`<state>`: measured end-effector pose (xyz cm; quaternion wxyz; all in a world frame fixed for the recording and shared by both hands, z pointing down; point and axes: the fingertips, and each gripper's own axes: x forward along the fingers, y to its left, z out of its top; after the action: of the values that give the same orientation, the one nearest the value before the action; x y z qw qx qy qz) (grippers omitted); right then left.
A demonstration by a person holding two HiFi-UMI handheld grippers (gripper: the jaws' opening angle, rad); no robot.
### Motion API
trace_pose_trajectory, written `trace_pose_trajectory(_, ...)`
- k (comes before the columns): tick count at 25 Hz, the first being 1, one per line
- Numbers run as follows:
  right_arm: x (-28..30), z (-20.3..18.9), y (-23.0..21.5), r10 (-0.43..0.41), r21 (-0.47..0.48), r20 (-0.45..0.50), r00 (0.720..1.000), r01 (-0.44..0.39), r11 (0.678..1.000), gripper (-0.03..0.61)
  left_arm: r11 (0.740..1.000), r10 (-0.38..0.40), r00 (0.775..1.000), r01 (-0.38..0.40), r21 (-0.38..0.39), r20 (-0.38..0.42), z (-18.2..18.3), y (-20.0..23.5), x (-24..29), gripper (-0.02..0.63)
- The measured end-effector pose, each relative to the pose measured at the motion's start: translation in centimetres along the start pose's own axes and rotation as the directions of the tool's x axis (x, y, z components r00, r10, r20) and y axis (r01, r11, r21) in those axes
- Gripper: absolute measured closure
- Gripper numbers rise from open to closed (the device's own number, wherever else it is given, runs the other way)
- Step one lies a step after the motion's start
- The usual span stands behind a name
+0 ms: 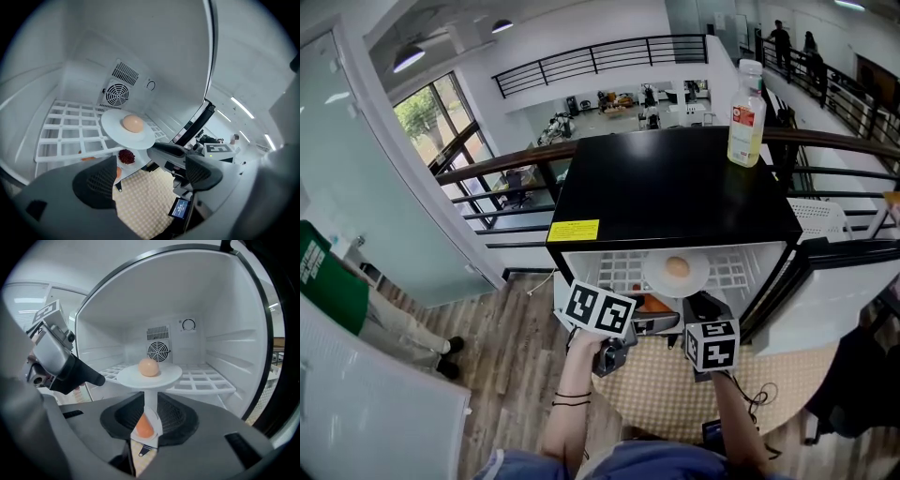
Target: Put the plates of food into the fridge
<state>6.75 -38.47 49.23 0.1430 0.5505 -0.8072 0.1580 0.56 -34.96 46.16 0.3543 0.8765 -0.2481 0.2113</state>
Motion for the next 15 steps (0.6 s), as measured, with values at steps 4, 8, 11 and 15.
trace_pose_trajectory(4, -0.5, -0.9, 0.1, -0.001, 0.056, 0.004, 1.0, 0.001, 0.998, 0.483, 1.0, -0.011, 0.999, 0.012, -0.022, 0.052, -0.4, 0.1, -0.2, 0.144)
trace_pose_trajectory(8, -1.4, -0.9, 0.6, 0.0, 0.089, 0.021, 1.0, -0.002, 0.996, 0.483, 0.998, -0.04, 0.991, 0.046, -0.042, 0.124, -0.8, -0.3, -1.0, 0.146)
trace_pose_trajectory(11, -2.3, -1.2, 1.6, 0.009, 0.118, 0.031, 0.999, -0.013, 0.993, 0.483, 0.999, -0.051, 0.984, 0.052, -0.005, 0.169, -1.2, -0.8, -2.0, 0.155)
trace_pose_trajectory(15, -3.5, -2.1, 3.7, 0.028, 0.14, 0.031, 0.999, -0.032, 0.99, 0.483, 0.999, -0.023, 0.961, 0.011, 0.043, 0.275, -1.8, -1.0, -3.9, 0.379)
